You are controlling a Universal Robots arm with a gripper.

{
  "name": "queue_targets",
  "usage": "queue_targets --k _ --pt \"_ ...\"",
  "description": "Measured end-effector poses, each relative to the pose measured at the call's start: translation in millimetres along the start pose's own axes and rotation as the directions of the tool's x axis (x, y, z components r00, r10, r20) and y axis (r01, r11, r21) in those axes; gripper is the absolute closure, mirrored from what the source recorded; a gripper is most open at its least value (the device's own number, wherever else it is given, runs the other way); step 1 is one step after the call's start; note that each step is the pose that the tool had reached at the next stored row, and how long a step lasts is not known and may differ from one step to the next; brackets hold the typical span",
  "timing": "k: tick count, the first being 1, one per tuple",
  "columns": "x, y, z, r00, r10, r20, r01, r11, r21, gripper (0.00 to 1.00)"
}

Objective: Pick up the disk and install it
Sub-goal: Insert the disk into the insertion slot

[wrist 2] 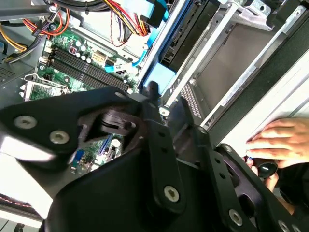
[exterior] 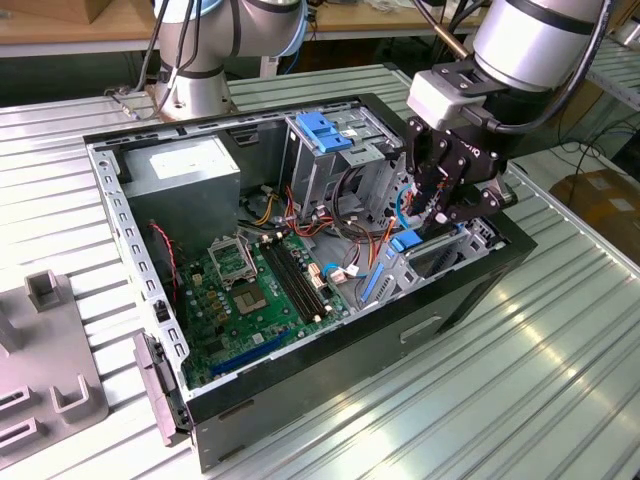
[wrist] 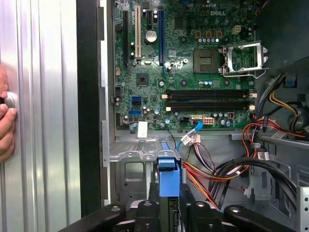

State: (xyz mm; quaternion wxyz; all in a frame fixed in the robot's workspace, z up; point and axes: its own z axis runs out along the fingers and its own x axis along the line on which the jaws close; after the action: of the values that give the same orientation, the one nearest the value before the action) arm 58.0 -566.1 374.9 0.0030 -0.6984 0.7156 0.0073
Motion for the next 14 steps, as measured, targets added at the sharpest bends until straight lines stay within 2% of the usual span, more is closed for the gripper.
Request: queue_targets --k 3,14 --pt "0.0 0.0 0.1 1.0 0.0 0.0 0.0 1.0 0.0 0.88" --pt "0.0 0.0 0.5 1.0 0.0 0.0 0.0 1.0 0.0 0.9"
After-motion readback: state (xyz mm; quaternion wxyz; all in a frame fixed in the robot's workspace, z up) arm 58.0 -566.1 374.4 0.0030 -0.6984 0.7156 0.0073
